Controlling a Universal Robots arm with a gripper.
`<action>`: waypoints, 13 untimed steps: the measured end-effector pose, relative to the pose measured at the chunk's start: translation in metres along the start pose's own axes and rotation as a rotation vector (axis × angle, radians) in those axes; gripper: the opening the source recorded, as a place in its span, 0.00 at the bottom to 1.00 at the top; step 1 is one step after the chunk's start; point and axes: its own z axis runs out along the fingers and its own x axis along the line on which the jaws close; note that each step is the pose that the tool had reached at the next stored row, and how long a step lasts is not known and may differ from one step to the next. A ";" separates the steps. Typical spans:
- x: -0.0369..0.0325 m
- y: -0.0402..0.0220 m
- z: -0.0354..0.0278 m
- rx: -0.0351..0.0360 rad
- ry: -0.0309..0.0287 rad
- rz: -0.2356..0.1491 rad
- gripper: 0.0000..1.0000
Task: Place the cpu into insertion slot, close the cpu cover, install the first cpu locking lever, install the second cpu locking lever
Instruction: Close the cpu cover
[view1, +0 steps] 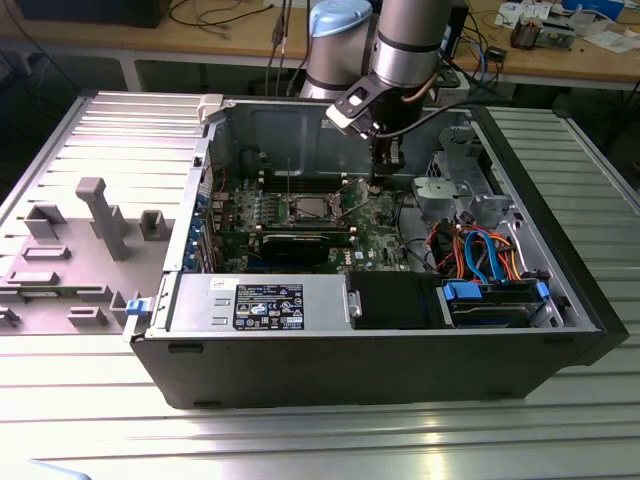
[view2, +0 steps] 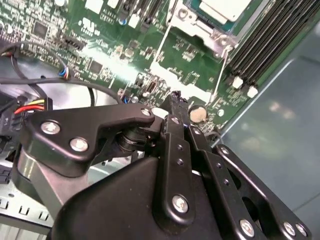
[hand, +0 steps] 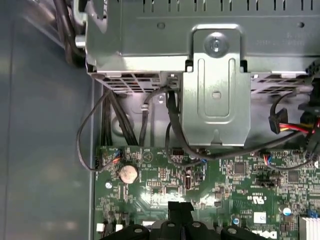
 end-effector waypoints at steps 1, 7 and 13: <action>0.0000 0.0013 0.0009 0.0000 0.0001 0.000 0.11; -0.0002 0.0059 0.0126 0.0013 0.0001 0.000 0.11; -0.0002 0.0034 0.0137 0.0014 0.0002 0.000 0.11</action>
